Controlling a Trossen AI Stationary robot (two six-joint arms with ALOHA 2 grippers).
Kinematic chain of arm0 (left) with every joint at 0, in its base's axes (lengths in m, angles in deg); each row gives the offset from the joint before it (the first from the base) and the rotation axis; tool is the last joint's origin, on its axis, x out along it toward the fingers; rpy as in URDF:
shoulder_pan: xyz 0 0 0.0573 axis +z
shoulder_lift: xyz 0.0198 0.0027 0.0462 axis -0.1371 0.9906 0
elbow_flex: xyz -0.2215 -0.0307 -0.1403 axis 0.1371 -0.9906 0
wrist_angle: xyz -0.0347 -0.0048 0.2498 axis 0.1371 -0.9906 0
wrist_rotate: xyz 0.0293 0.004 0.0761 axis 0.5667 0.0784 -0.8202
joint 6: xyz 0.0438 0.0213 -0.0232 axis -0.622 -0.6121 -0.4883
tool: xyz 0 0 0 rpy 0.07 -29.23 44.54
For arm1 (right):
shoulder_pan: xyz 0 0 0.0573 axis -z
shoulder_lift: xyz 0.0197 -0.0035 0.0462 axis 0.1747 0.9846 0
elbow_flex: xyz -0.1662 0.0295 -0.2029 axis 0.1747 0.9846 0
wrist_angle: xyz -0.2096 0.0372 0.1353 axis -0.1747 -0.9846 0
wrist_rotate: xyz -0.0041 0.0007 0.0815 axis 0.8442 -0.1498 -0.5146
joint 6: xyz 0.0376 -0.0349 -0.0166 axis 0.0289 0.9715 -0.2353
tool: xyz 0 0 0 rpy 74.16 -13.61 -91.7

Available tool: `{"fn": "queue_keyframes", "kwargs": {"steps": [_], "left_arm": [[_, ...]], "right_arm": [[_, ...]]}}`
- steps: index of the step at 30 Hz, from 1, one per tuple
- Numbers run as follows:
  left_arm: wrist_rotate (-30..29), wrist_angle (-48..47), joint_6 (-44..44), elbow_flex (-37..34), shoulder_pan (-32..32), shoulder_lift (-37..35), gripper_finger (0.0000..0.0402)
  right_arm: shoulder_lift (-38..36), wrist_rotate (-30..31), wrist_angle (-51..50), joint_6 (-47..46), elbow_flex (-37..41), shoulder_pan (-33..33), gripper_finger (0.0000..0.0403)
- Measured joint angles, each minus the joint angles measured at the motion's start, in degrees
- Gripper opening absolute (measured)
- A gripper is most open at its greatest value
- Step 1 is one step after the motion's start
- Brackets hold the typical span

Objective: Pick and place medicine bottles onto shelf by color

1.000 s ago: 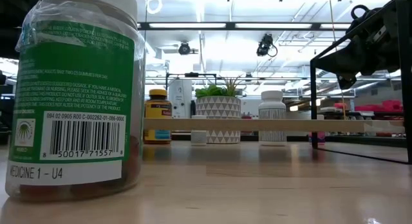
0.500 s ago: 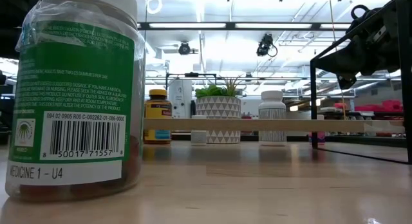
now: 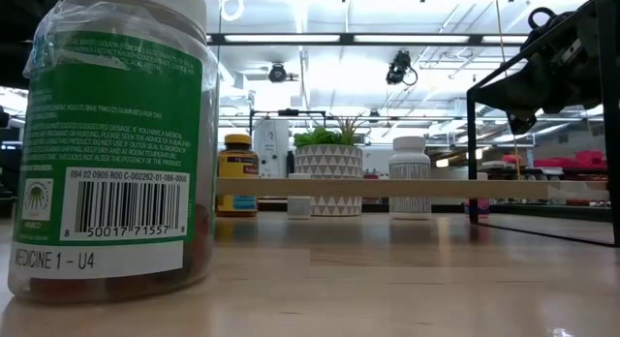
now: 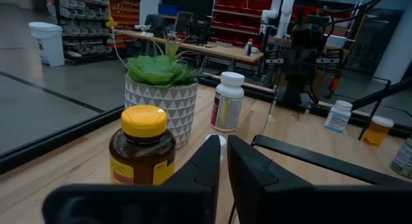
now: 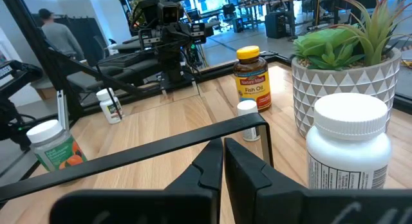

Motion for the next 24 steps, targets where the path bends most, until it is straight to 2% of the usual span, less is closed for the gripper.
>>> {"fn": "queue_keyframes", "kwargs": {"steps": [13,20,24], "left_arm": [[0.0,0.6,0.0,0.0,0.0,0.0,0.0039],[0.0,6.3,3.3,0.0,0.0,0.0,0.0033],[0.0,9.7,-2.3,1.1,0.0,0.1,0.0028]], "right_arm": [[0.0,0.0,0.0,0.0,0.0,0.0,0.0023],[0.0,0.0,0.0,0.0,0.0,0.0,0.0023],[0.0,0.0,0.0,0.0,0.0,0.0,0.0023]]}}
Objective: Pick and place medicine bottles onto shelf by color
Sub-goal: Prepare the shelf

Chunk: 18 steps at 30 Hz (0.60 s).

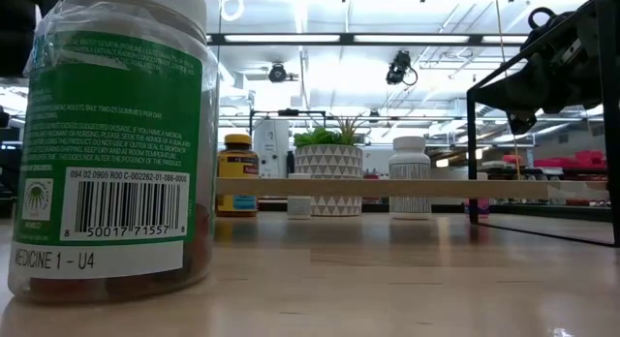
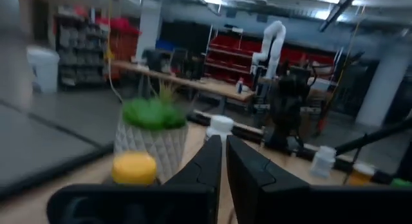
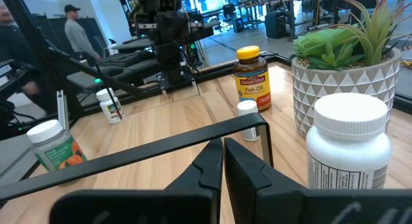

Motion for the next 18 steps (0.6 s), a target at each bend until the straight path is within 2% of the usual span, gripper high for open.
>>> {"fn": "queue_keyframes", "kwargs": {"steps": [4,7,13,18], "left_arm": [[0.0,-0.4,-9.6,7.6,0.0,2.5,0.0032],[-0.1,-6.7,-12.7,15.3,0.0,7.4,0.0037],[-0.9,-20.6,-12.4,29.1,0.0,19.2,0.0039],[-0.9,-20.3,-9.5,34.7,0.0,26.2,0.0033]], "right_arm": [[0.0,0.0,0.0,0.0,0.0,0.0,0.0023],[0.0,0.0,0.0,0.0,0.0,0.0,0.0023],[0.0,0.0,0.0,0.0,0.0,0.0,0.0023],[0.3,1.6,2.0,1.9,0.0,0.1,0.0023]]}}
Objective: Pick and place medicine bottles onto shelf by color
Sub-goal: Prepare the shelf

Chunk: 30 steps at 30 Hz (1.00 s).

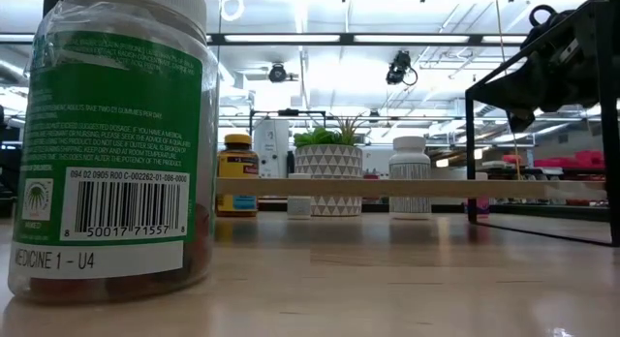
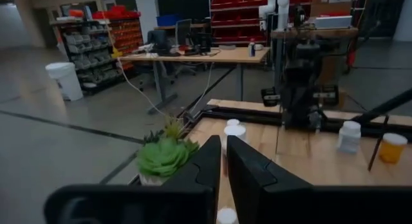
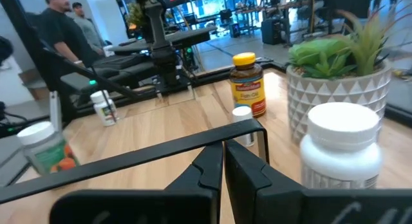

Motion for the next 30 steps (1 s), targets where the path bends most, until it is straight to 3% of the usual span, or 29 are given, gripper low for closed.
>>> {"fn": "queue_keyframes", "kwargs": {"steps": [3,6,10,13,21,30], "left_arm": [[0.0,-0.1,3.6,2.5,0.0,2.5,0.0030],[0.0,0.1,7.9,4.3,0.0,3.4,0.0032],[0.0,-0.1,8.4,4.8,0.0,3.7,0.0037],[0.0,0.0,10.9,4.9,0.0,3.6,0.0040],[0.0,0.0,14.4,4.9,0.0,3.7,0.0034],[0.0,1.6,19.8,4.9,0.0,3.7,0.0035]], "right_arm": [[0.0,1.8,0.8,0.0,0.0,0.0,0.0023],[0.5,8.2,2.3,-1.4,0.0,0.0,0.0023],[1.9,18.1,11.1,-5.8,0.0,0.7,0.0023],[3.2,22.0,18.4,-5.4,0.0,1.7,0.0023],[6.0,22.2,22.1,-0.6,-3.1,2.6,0.0023],[12.6,14.7,17.0,-1.0,-10.8,2.6,0.0023]]}}
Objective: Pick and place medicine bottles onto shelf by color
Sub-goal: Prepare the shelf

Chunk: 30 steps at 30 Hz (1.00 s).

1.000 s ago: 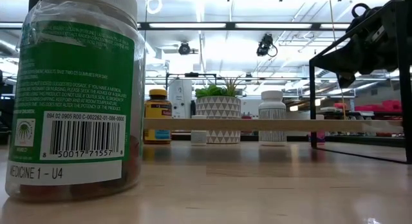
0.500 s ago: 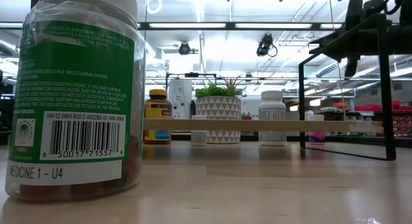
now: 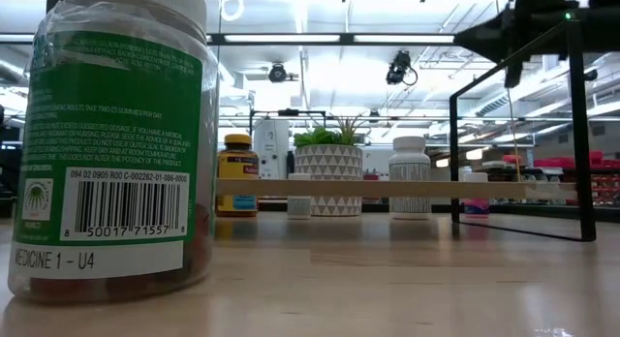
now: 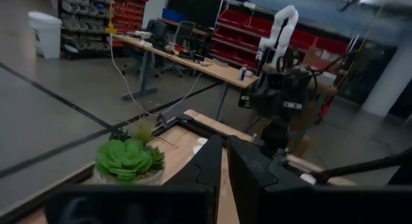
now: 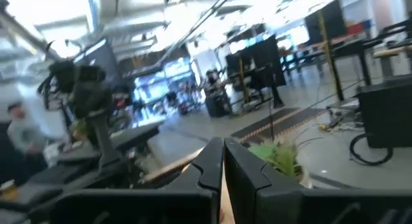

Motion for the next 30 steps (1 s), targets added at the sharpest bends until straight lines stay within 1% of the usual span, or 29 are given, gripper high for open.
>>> {"fn": "queue_keyframes", "kwargs": {"steps": [5,9,11,14,16,20,25,27,30], "left_arm": [[0.0,0.7,5.3,0.0,0.0,0.0,0.0039],[0.0,1.8,8.8,0.0,0.0,0.0,0.0035],[-0.1,2.9,8.6,0.0,0.0,0.0,0.0033],[-0.2,3.7,8.8,0.0,0.0,0.0,0.0036],[-0.2,4.3,9.9,0.0,0.0,0.0,0.0045],[1.1,4.5,10.2,0.2,0.0,0.0,0.0083],[2.8,1.9,14.0,1.7,0.0,0.0,0.0158],[2.9,-2.4,19.2,3.2,0.0,0.0,0.0188],[3.0,-15.9,33.3,6.5,0.0,0.3,0.0222]], "right_arm": [[7.4,-0.6,-6.6,2.8,-8.0,0.0,0.0023],[14.0,-0.7,-11.2,5.2,-16.5,0.0,0.0023],[17.2,-0.7,-16.1,5.0,-21.7,0.1,0.0023],[21.7,-0.7,-23.5,2.1,-28.8,0.1,0.0023],[23.9,-0.7,-23.6,0.8,-32.3,0.1,0.0023],[26.6,-0.7,-22.3,0.6,-37.7,0.1,0.0023],[27.4,-0.7,-14.8,-2.0,-40.3,0.1,0.0023],[27.1,-0.7,-12.2,-3.3,-40.3,0.1,0.0023],[26.3,-0.6,-9.7,-3.4,-40.3,0.1,0.0023]]}}
